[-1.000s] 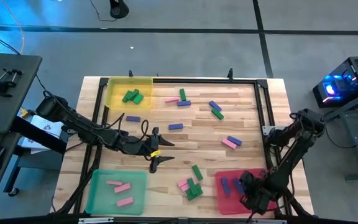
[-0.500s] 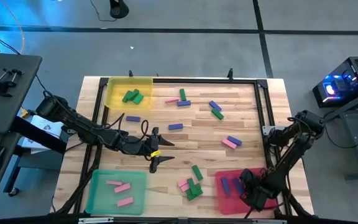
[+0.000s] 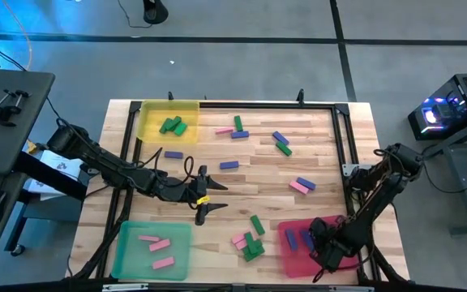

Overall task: Sort blocks
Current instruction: Put the violet block into the pink bin, then put the green block into the yellow bin

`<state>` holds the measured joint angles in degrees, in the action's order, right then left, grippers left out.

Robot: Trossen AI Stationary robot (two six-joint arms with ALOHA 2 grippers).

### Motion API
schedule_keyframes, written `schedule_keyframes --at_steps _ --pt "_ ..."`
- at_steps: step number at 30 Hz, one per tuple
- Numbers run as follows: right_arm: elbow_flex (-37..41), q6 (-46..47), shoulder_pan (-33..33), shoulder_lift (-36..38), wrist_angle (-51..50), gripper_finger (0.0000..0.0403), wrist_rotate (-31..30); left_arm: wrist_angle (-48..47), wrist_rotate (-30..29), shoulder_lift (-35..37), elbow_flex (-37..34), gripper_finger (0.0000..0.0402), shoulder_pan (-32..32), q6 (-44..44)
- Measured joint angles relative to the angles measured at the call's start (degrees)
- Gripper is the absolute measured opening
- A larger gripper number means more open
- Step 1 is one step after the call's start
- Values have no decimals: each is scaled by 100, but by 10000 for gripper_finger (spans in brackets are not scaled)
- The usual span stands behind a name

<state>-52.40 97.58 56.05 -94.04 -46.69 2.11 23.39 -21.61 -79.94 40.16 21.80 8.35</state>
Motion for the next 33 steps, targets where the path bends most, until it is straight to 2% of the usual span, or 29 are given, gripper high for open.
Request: schedule_keyframes --at_steps 8,15,18,23,25,26,29,31,33 --pt "-960 -37 22 0 -1335 160 -122 -1 -45 -2 0 239 0 1" --pt "-1801 -66 24 2 -2267 161 -848 -1 -64 -2 0 239 0 1" --pt "-2007 -410 24 4 -2323 161 -1784 -1 -72 -2 0 239 0 0" --pt "-1954 -1685 -67 4 -1807 161 -4451 -1 -122 -2 0 239 0 1" --pt "-1855 -2396 -221 4 -1351 161 -5290 -4 -148 -2 0 239 -2 0" --pt "-1806 -2842 -330 4 -1065 161 -5525 -4 -154 -2 0 239 0 0" --pt "-1671 -4193 -762 4 -49 164 -5564 -7 -157 -2 0 239 -1 9" --pt "-1592 -5126 -1124 4 777 172 -5179 -6 -157 -2 0 239 -2 42" --pt "-1525 -6091 -1502 4 1592 185 -4532 -8 -157 -2 0 239 0 47"
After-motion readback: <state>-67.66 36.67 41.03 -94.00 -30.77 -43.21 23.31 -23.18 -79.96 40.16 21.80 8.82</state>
